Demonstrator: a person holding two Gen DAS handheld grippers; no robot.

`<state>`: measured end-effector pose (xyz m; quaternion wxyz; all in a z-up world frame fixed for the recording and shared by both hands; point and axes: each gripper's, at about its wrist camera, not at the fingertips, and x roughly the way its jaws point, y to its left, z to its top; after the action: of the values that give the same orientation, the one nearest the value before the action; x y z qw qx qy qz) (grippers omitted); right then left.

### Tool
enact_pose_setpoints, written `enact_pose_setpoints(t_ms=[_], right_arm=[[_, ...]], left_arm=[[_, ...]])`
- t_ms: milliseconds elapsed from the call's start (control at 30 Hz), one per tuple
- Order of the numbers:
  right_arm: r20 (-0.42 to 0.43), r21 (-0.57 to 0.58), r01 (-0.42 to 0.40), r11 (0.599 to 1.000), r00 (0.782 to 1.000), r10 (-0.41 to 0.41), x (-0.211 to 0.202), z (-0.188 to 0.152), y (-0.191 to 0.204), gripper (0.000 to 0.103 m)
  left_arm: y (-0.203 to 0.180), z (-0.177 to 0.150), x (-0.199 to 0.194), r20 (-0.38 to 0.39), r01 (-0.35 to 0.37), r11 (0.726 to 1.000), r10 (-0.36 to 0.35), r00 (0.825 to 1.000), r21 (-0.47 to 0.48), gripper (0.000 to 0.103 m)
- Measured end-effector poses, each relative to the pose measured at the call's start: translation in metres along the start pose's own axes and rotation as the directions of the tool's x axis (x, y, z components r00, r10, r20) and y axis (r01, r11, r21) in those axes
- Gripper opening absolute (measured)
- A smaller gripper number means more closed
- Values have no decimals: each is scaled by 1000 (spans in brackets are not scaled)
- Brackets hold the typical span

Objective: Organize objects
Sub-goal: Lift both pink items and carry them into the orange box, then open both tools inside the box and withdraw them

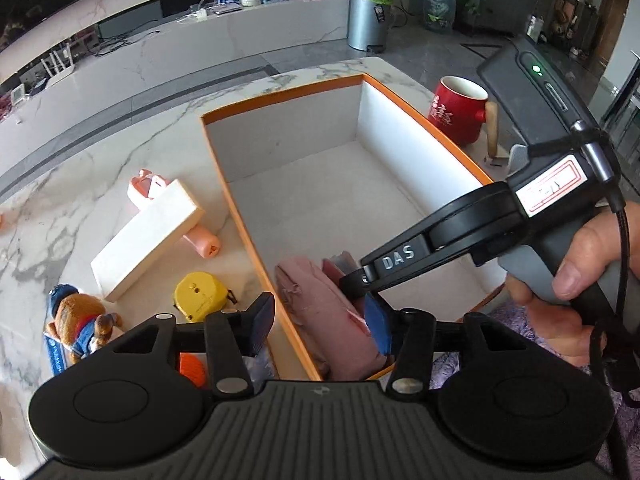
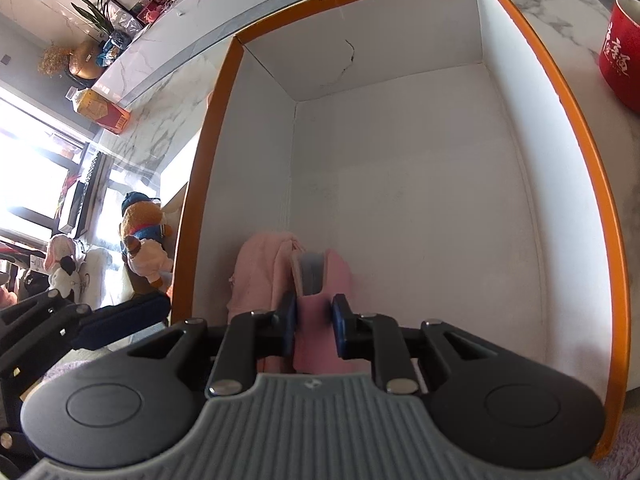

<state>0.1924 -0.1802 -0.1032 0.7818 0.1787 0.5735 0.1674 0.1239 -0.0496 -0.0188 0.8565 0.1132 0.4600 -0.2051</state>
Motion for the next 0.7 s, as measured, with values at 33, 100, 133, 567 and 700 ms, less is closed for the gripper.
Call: enact_pose_setpoints(t_ms=[33,100,133,567,700], right_arm=[[1,0,2,1000,1000,-2,0,0,1,22],[6,4,4,1000,1000,-4,-1,-3,1,23],[5,14,0,1000,1000,0,-1,-3,0,23],[-1,39,40,998,999,-40,2,-18,2,28],[36,-107,166,980,986,-163,-2,-22,26,23]], left_arm=[[3,0,-1,9,-13,1000,13,1000,-12,58],[13,-1,0,10,-8,999,8,1000,-38,58],[17,-2,1,6,-2,998,3,1000,-57,58],[30,-20,27,-48,101,976,-112,993,-194,58],[31,-22,31,-53,91,977,-103,993,-192,49]])
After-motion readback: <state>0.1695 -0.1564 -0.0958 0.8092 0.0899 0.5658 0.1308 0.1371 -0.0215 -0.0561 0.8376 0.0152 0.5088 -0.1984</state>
